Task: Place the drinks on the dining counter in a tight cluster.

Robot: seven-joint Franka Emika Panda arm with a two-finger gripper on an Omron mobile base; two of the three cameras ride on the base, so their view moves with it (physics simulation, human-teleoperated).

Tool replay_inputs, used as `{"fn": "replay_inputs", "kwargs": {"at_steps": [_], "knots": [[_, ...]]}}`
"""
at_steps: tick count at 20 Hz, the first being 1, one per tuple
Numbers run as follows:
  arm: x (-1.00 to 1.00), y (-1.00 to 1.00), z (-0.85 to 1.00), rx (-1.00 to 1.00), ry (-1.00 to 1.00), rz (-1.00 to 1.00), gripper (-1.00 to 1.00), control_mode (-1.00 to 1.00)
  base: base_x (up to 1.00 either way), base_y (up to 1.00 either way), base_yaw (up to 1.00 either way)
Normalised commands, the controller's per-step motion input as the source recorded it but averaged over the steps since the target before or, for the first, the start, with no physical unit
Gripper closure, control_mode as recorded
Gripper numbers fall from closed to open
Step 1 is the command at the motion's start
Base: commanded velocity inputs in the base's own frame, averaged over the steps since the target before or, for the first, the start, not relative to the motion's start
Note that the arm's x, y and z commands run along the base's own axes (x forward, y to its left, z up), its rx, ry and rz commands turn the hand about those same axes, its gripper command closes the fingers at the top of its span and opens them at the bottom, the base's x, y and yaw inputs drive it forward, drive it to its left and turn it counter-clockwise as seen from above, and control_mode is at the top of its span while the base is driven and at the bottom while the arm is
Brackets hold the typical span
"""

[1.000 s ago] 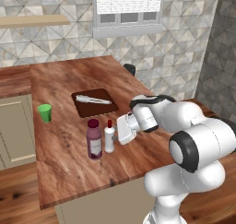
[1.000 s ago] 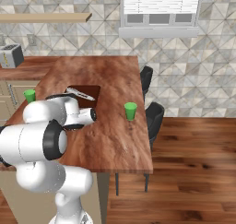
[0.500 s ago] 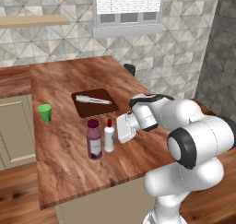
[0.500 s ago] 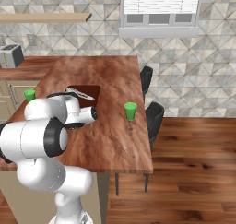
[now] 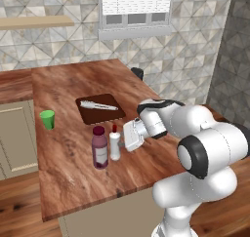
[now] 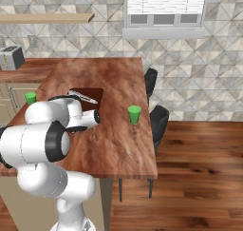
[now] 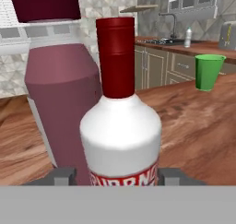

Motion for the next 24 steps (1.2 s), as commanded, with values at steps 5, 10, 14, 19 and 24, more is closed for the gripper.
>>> {"fn": "replay_inputs", "kwargs": {"at_steps": [5,10,14,19,24], "knots": [[0.00,0.00,0.00,0.00,0.00,0.00,-1.00,-1.00,0.00,0.00,0.00],[0.00,-0.05,0.00,0.00,0.00,0.00,-1.00,-1.00,0.00,0.00,0.00],[0.00,-0.48,0.08,0.00,0.00,-0.05,-1.00,-1.00,0.00,0.00,0.00],[0.00,-0.56,0.45,0.00,0.04,-0.11,-1.00,-1.00,0.00,0.00,0.00],[0.00,-0.39,0.73,-0.05,0.27,-0.15,-1.00,-1.00,0.00,0.00,0.00]]}}
